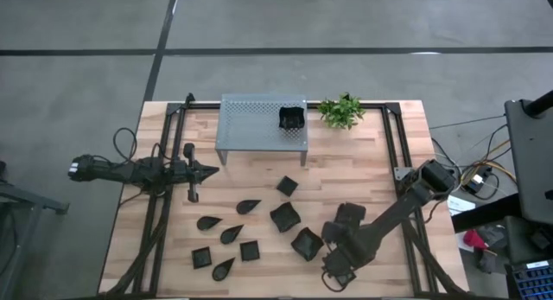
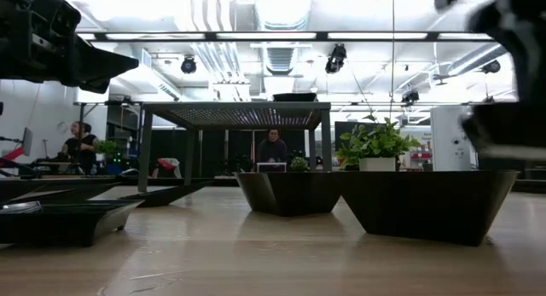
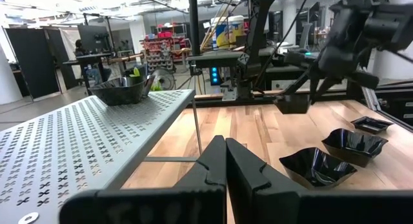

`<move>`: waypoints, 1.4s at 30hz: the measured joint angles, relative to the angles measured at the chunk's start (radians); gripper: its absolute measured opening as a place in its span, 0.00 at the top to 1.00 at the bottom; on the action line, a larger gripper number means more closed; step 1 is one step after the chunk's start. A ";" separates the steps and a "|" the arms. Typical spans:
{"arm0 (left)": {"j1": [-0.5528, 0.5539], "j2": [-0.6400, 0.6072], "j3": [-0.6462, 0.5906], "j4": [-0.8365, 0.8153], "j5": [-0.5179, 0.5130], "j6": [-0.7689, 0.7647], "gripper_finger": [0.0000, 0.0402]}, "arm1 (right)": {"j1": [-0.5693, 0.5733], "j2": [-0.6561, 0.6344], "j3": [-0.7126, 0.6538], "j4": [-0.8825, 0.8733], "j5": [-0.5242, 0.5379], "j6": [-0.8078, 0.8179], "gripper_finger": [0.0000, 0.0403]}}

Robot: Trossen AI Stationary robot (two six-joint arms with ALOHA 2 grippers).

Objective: Pick & Place Mini shaped plates
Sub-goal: Stack the black distorted square plate on top of the black distorted square plate on the shelf

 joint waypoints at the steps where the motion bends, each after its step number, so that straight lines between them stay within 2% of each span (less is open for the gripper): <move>1: 0.000 0.000 0.000 0.000 0.000 0.000 1.00 | -0.001 -0.001 0.016 -0.009 0.032 -0.032 0.98; 11: 0.000 0.000 0.000 0.000 0.000 0.000 1.00 | -0.012 -0.021 0.072 -0.018 0.473 -0.436 0.98; 17: 0.000 0.000 0.000 0.000 0.000 0.000 1.00 | -0.071 -0.027 0.072 -0.011 0.728 -0.577 0.98; 24: 0.000 0.000 0.000 0.000 0.000 0.000 1.00 | -0.174 -0.027 0.084 0.020 0.885 -0.714 0.98; 33: 0.000 0.000 0.000 0.000 0.000 0.000 1.00 | -0.309 -0.027 0.149 0.155 0.875 -1.058 0.98; 42: 0.000 0.000 0.000 0.000 0.000 0.000 1.00 | -0.440 -0.027 0.270 0.275 0.609 -1.379 0.98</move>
